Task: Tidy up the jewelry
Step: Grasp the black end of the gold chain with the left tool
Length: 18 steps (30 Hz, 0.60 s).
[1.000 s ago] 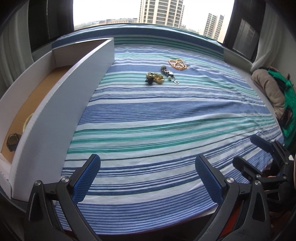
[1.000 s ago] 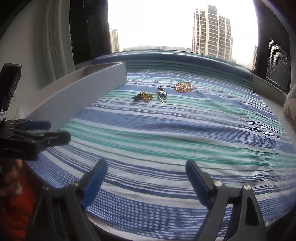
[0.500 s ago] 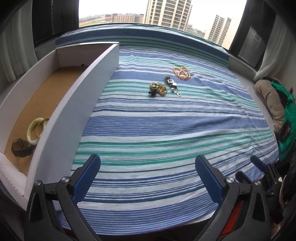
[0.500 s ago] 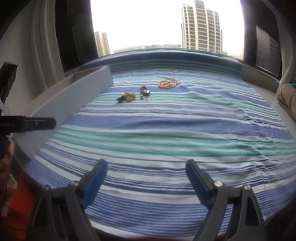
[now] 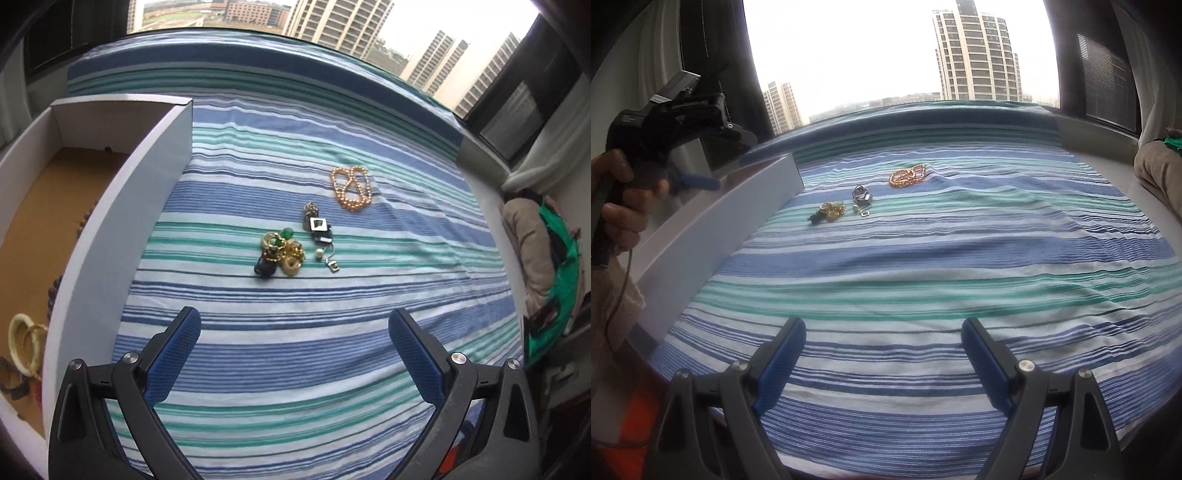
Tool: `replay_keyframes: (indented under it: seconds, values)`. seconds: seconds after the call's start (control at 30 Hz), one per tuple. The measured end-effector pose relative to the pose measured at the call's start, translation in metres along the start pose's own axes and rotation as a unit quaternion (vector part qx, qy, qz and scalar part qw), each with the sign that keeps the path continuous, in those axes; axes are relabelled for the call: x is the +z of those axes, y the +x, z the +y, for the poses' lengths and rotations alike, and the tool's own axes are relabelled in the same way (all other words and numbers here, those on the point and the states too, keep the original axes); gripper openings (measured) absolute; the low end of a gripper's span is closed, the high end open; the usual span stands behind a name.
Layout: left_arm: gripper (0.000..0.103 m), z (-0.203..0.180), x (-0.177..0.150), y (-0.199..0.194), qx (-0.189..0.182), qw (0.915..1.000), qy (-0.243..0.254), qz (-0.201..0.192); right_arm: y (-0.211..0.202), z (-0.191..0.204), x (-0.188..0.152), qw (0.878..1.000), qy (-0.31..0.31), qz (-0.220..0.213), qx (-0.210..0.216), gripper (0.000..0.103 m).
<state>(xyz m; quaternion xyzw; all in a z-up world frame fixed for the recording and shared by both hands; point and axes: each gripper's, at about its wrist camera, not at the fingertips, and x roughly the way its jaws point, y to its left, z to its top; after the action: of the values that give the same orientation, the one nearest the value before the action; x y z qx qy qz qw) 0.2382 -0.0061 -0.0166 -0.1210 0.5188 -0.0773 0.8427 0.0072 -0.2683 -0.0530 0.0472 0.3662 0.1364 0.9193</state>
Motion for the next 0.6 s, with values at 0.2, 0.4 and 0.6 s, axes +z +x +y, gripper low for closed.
replay_keyframes:
  seconds: [0.2, 0.4, 0.6]
  values:
    - [0.068, 0.004, 0.034, 0.087, 0.005, 0.9984, -0.014, 0.055, 0.0, -0.009, 0.002, 1.0, 0.004, 0.004, 0.0, 0.088]
    - [0.056, -0.001, 0.026, 0.121, 0.045, 0.9971, 0.022, 0.057, -0.002, -0.018, 0.0, 1.0, 0.009, 0.0, -0.009, 0.088]
    - [0.007, -0.004, 0.016, 0.107, 0.02, 0.9986, 0.042, 0.024, 0.001, -0.023, -0.007, 1.0, 0.017, 0.013, -0.018, 0.088]
